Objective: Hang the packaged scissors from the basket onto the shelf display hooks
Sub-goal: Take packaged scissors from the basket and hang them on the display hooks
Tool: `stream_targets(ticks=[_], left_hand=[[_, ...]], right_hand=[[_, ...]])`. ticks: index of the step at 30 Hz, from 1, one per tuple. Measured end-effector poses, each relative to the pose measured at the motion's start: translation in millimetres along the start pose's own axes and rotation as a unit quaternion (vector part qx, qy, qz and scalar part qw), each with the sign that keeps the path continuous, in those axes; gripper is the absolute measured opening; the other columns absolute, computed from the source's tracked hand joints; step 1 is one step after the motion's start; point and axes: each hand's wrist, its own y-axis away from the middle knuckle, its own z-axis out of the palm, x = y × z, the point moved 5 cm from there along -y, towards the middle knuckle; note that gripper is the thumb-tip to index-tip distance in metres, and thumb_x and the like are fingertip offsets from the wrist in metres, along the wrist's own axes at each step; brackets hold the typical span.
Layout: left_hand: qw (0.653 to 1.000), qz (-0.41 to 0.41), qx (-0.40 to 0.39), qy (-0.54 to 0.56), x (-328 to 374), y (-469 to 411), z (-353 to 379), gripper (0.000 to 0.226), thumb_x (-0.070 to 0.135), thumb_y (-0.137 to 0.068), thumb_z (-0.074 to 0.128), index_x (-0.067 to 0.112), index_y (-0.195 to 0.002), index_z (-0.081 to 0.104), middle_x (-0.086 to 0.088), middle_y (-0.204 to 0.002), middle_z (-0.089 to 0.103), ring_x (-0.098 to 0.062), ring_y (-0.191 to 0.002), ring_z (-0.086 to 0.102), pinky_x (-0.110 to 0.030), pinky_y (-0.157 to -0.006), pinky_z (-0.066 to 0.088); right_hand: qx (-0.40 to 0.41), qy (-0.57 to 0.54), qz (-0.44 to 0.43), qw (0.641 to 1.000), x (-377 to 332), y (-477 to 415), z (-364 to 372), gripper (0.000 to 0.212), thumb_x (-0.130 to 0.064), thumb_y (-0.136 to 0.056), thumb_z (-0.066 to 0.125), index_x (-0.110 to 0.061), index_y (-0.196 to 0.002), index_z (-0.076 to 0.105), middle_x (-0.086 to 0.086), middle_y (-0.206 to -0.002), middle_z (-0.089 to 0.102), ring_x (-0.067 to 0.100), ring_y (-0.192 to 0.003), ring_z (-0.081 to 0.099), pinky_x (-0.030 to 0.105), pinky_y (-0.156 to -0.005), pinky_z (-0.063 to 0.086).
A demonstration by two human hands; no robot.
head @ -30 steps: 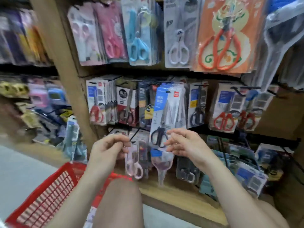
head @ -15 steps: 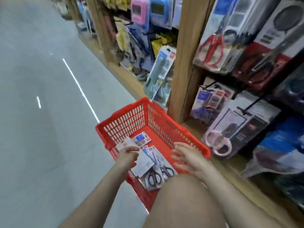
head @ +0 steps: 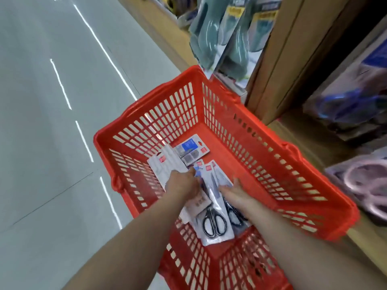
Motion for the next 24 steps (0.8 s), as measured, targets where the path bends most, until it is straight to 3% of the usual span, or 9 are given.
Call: stream_targets(ticks=[4, 7, 9, 12, 15, 19, 21, 22, 24], left_hand=[[0.998, -0.062, -0.01, -0.009, -13, -11, -7, 0.047, 0.043, -0.099, 0.042, 0.013, -0.135, 0.042, -0.02, -0.116, 0.064, -0.037, -0.11, 0.058, -0.034, -0.074, 0.042], [0.996, -0.089, -0.022, 0.017, -18, -4, -18, 0.043, 0.028, -0.093, 0.049, 0.01, -0.132, 0.042, -0.017, -0.113, 0.066, -0.036, -0.102, 0.064, -0.035, -0.073, 0.052], [0.993, -0.099, -0.036, 0.047, -21, 3, -23, 0.038, 0.014, -0.093, 0.046, 0.007, -0.13, 0.041, -0.017, -0.114, 0.066, -0.035, -0.098, 0.067, -0.039, -0.08, 0.058], [0.99, -0.118, -0.056, 0.058, -27, 17, -30, 0.035, 0.009, -0.094, 0.051, 0.002, -0.128, 0.045, -0.014, -0.113, 0.067, -0.032, -0.094, 0.07, -0.036, -0.078, 0.058], [0.991, -0.109, -0.032, 0.064, -29, 36, -45, 0.032, 0.012, -0.092, 0.053, 0.003, -0.122, 0.049, -0.014, -0.118, 0.065, -0.034, -0.105, 0.065, -0.034, -0.081, 0.05], [0.991, -0.057, 0.056, 0.109, -22, 79, -75, 0.025, 0.014, -0.094, 0.048, 0.009, -0.119, 0.045, -0.015, -0.114, 0.065, -0.039, -0.104, 0.062, -0.035, -0.074, 0.042], [0.98, -0.033, 0.111, 0.16, -16, 107, -92, 0.022, 0.019, -0.096, 0.048, 0.015, -0.117, 0.045, -0.012, -0.108, 0.068, -0.037, -0.095, 0.064, -0.035, -0.068, 0.041], [0.974, -0.023, 0.131, 0.182, -13, 121, -100, 0.022, 0.02, -0.096, 0.049, 0.018, -0.117, 0.046, -0.011, -0.107, 0.069, -0.036, -0.094, 0.064, -0.035, -0.068, 0.042], [0.959, -0.003, 0.168, 0.23, -7, 148, -114, 0.026, 0.018, -0.094, 0.051, 0.021, -0.12, 0.05, -0.008, -0.11, 0.07, -0.035, -0.098, 0.064, -0.037, -0.072, 0.047]], right_hand=[[0.026, 0.14, -0.011, 0.99, -2, -2, 6, 0.09, -0.055, -0.083, 0.067, -0.028, -0.154, 0.018, 0.017, -0.153, 0.03, 0.037, -0.141, 0.032, 0.044, -0.116, 0.03], [0.003, 0.105, -0.077, 0.992, -12, 4, 16, 0.101, -0.032, -0.084, 0.076, -0.033, -0.156, 0.006, 0.016, -0.153, 0.036, 0.035, -0.136, 0.042, 0.043, -0.114, 0.036], [-0.005, 0.13, -0.114, 0.985, -20, 16, 25, 0.104, -0.023, -0.086, 0.075, -0.038, -0.156, -0.001, 0.013, -0.15, 0.042, 0.033, -0.129, 0.051, 0.035, -0.104, 0.041], [0.034, 0.112, -0.156, 0.981, -30, 22, 22, 0.093, -0.015, -0.085, 0.075, -0.034, -0.155, 0.017, 0.004, -0.146, 0.05, 0.028, -0.128, 0.053, 0.032, -0.105, 0.043], [0.061, 0.074, -0.141, 0.985, -36, 30, 6, 0.083, -0.01, -0.087, 0.07, -0.027, -0.153, 0.023, 0.006, -0.153, 0.042, 0.029, -0.136, 0.045, 0.037, -0.112, 0.039], [0.146, 0.106, -0.251, 0.951, -63, 78, -28, 0.098, -0.008, -0.089, 0.064, -0.042, -0.154, -0.001, 0.005, -0.163, 0.023, 0.03, -0.145, 0.033, 0.04, -0.117, 0.033], [0.16, 0.107, -0.313, 0.93, -77, 111, -44, 0.106, -0.001, -0.089, 0.061, -0.055, -0.149, -0.007, 0.011, -0.151, 0.043, 0.029, -0.129, 0.052, 0.04, -0.107, 0.044], [0.158, 0.1, -0.329, 0.926, -84, 128, -52, 0.103, 0.001, -0.089, 0.058, -0.058, -0.149, -0.003, 0.012, -0.13, 0.06, 0.025, -0.106, 0.064, 0.037, -0.093, 0.05], [0.168, 0.066, -0.357, 0.916, -96, 159, -67, 0.085, 0.003, -0.091, 0.052, -0.054, -0.148, 0.023, -0.002, -0.103, 0.064, 0.006, -0.075, 0.059, 0.028, -0.074, 0.048]])
